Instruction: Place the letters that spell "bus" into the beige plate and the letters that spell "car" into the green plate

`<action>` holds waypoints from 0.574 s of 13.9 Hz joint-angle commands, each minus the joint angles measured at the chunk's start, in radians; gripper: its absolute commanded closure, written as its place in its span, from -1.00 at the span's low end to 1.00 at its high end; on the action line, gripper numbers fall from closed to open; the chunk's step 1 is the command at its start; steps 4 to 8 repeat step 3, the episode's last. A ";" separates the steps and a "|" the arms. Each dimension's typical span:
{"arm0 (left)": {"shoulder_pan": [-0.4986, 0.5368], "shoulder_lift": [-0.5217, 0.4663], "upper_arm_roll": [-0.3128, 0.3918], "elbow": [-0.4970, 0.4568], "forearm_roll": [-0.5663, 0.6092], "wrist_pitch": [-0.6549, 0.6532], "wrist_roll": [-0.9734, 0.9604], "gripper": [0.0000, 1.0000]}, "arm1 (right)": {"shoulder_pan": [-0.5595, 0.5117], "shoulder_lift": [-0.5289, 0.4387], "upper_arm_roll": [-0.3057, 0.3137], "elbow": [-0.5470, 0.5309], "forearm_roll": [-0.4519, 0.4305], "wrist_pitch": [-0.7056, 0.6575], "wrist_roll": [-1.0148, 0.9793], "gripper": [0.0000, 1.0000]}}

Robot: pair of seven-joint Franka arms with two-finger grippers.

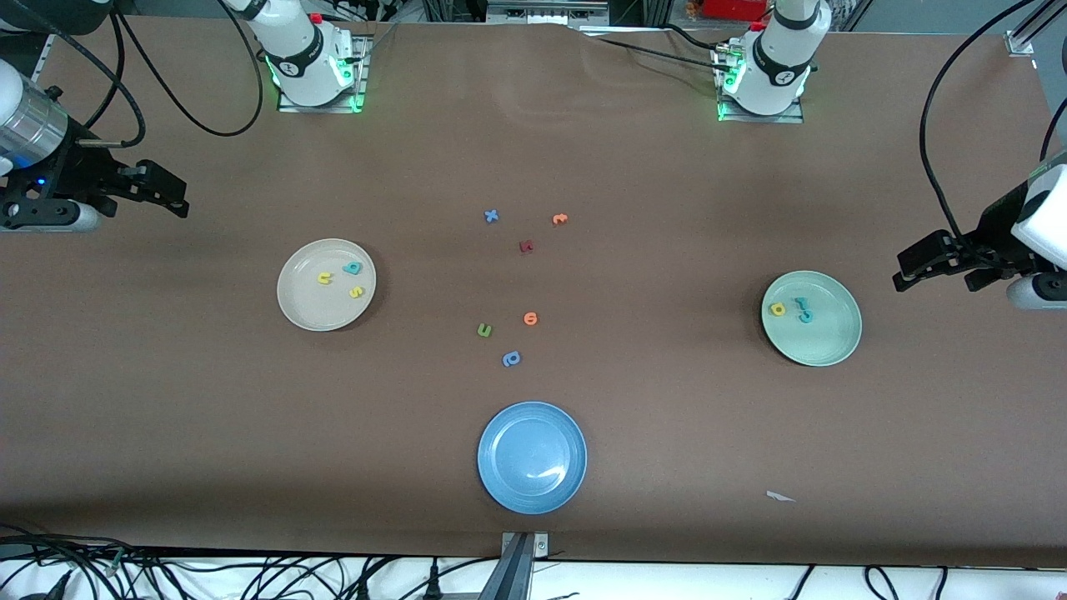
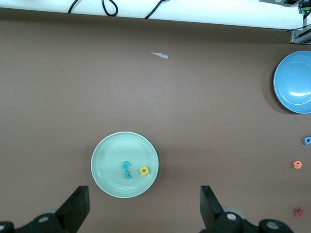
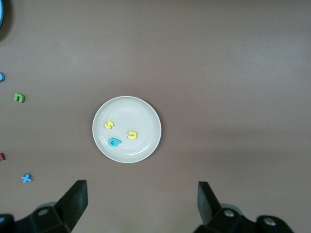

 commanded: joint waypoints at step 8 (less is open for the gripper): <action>-0.001 -0.009 0.002 0.012 -0.027 -0.019 0.022 -1.00 | -0.015 0.008 0.013 0.026 0.013 -0.019 -0.014 -1.00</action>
